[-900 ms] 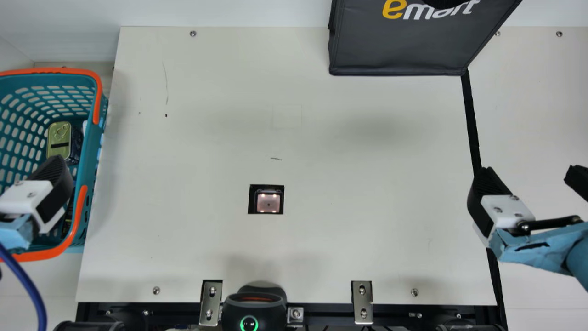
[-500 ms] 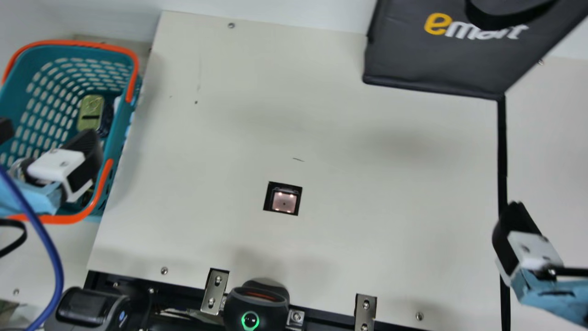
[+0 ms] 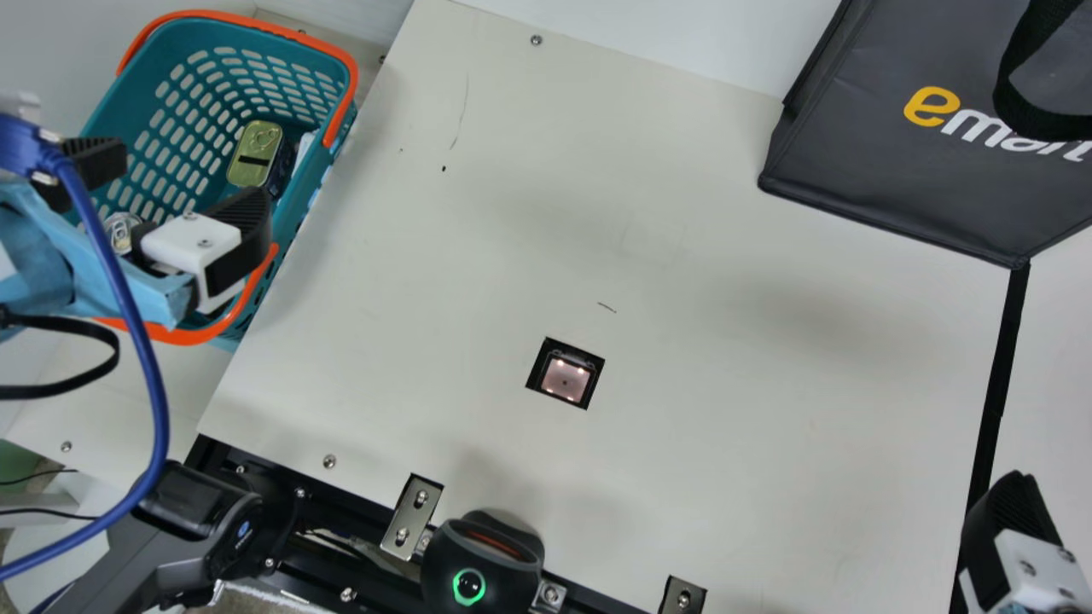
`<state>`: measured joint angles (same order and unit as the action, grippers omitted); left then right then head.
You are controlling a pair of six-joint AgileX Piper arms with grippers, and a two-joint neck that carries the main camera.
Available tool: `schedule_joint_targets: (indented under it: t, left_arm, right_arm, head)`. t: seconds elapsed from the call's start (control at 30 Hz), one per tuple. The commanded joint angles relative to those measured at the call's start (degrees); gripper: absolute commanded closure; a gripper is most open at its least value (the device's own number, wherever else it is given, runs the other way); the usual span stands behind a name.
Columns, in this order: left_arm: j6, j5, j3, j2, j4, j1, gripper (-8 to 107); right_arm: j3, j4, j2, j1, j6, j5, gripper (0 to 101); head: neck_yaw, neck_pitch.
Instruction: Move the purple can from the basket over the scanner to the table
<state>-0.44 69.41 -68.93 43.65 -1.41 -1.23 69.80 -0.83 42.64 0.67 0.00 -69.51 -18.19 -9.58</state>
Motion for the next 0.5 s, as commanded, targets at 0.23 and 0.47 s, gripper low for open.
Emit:
schedule_joint_targets:
  t: [0.23,0.47]
  left_arm:
    - [-5.1,-1.8,-0.7,7.2,0.3,8.1,9]
    - [-5.7,-2.9,-2.4,14.5,-1.9,19.2,9]
  right_arm:
    - [0.0,0.0,0.0,0.0,0.0,0.1,6]
    - [0.0,0.0,0.0,0.0,0.0,0.1,6]
  head:
    - [-0.2,1.7]
    - [-0.2,1.7]
